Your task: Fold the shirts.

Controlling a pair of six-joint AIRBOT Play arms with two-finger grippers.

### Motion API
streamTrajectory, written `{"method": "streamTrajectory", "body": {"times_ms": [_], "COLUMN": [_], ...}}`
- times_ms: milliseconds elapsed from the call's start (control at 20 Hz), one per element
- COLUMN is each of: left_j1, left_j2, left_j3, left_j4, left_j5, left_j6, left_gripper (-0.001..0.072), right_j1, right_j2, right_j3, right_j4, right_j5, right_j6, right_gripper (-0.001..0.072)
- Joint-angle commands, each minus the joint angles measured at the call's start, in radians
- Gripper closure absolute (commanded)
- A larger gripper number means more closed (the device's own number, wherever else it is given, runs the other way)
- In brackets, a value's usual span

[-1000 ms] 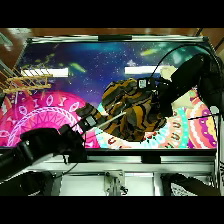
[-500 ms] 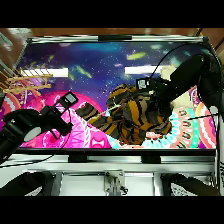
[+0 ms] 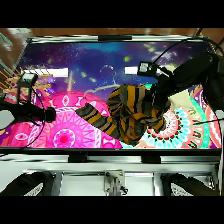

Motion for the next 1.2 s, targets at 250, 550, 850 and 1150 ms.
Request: {"method": "streamTrajectory", "body": {"times_ms": [250,550,850,1150], "left_j1": [-0.351,-0.436,-0.432,-0.405], "left_j2": [-0.175,-0.459,-0.565,-0.624], "left_j3": [-0.248,-0.053,0.032,0.032], "left_j4": [-0.602,-0.642,-0.641,-0.641], "left_j5": [0.977,1.106,1.09,1.083], "left_j6": [-0.268,-0.266,-0.247,-0.248], "left_gripper": [0.0208,0.0205,0.0207,0.0505], "right_j1": [0.001,0.001,0.001,0.001], "right_j2": [0.052,0.06,0.06,0.062], "right_j3": [0.001,0.001,0.001,0.001], "right_j4": [0.018,0.024,0.024,0.027], "right_j5": [0.051,0.024,0.023,0.023], "right_j6": [0.211,0.239,0.238,0.238], "right_gripper": [0.0638,0.0638,0.0638,0.0638]}}
